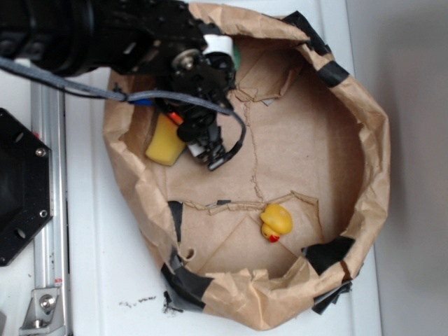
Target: Grab the green sponge.
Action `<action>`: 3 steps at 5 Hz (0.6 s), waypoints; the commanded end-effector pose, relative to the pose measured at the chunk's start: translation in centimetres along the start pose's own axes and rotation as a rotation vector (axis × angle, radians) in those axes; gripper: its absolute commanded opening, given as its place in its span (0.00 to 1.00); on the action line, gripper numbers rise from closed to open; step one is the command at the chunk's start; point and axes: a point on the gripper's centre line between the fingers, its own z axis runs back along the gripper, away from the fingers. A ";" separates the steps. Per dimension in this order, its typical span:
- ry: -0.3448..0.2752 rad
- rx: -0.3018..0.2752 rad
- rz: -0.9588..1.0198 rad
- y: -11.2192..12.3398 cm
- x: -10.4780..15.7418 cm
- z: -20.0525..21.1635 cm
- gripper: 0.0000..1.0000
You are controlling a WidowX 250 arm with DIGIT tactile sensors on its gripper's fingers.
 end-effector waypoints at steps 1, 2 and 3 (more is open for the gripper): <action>-0.149 -0.080 -0.101 -1.6 0.6 7.6 0.00; -0.201 -0.125 -0.134 -4.7 1.0 12.3 0.00; -0.203 -0.078 -0.208 -7.8 1.7 15.5 0.00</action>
